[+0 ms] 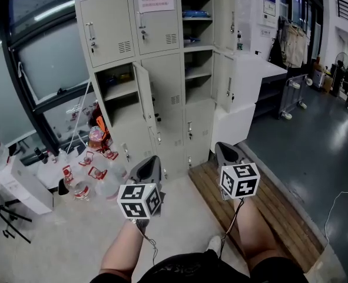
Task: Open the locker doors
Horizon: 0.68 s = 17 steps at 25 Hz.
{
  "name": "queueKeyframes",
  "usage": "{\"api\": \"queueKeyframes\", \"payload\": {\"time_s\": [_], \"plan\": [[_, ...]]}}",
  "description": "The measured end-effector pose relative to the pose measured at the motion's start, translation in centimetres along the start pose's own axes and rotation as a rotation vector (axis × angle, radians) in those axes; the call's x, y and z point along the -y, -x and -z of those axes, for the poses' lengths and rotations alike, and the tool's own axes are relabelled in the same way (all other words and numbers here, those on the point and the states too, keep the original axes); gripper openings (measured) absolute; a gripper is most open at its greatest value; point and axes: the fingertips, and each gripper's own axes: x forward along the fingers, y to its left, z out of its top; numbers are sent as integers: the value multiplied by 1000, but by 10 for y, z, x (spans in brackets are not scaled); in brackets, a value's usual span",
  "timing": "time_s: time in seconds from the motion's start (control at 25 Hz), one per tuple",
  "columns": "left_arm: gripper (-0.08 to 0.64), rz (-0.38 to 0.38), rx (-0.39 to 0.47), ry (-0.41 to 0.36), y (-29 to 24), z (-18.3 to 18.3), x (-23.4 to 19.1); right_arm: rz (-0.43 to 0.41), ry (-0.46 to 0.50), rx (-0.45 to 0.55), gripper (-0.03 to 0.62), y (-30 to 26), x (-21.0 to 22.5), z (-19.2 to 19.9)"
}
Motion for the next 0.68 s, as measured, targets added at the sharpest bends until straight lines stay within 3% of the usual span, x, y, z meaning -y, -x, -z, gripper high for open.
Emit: {"api": "queueKeyframes", "payload": {"time_s": [0.68], "plan": [[-2,-6,1,4,3,2,0,-4,1,3,0,3,-1,0]]}}
